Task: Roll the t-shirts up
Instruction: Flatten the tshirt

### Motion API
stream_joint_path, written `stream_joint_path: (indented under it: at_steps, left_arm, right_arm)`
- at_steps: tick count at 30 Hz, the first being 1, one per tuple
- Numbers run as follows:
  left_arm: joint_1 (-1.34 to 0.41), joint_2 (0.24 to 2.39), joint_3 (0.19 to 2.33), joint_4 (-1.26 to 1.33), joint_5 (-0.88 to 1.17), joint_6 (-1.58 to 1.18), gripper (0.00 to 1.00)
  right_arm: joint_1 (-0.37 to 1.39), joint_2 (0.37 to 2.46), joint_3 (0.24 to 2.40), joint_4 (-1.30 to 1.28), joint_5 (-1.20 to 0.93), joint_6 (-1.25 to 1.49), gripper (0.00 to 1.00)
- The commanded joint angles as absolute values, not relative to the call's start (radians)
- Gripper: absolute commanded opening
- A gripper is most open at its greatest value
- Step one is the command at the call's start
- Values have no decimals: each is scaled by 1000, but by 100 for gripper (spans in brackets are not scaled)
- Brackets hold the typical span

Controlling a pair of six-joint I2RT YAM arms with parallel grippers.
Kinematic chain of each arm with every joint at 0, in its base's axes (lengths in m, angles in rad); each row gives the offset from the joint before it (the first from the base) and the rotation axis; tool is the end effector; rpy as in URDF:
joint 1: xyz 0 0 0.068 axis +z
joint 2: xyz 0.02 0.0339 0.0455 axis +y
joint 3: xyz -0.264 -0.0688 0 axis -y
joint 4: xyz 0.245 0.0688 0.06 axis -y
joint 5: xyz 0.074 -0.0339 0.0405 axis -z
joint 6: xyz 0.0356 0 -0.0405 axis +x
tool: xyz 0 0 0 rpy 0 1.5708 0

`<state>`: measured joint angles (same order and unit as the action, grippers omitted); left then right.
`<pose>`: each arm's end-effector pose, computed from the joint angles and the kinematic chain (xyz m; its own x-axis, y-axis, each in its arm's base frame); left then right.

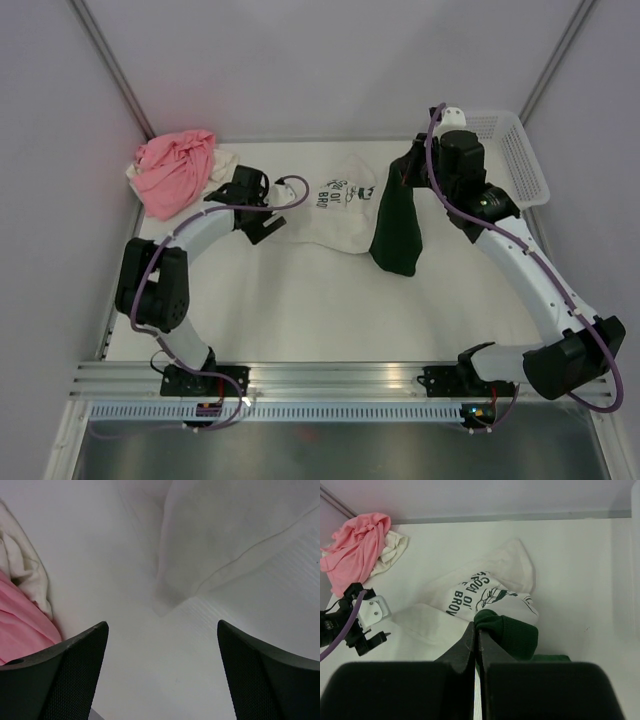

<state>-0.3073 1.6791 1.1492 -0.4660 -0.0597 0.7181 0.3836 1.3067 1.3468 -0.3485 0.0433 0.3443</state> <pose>0.3341 -0.1038 0.2120 -0.4241 0.8236 -0.3765 0.7304 0.5569 0.3955 0.2768 0.1101 0.4049 -0.3783 0.2110 -0.9013 -0.2210 0.9250 0.3092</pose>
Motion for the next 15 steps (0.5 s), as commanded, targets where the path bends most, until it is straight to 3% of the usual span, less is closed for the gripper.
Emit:
stream_joint_path:
  at_steps: [1,10,14,15]
  left_arm:
    - [-308,1727,1209,-474,33,825,93]
    - [-295,1841,1245,-497,5,859,84]
    - [-272,1902,1319,-497,5,828,72]
    - [-273,1908,1324,-499,5,824,65]
  right_arm:
    - [380,1292,1350,-284,61,336,0]
    - [368,1295,1345,-268,71,331,0]
    - [367,1295,1338,-268,68,331,0]
    - [368,1295,1335,-268,69,331,0]
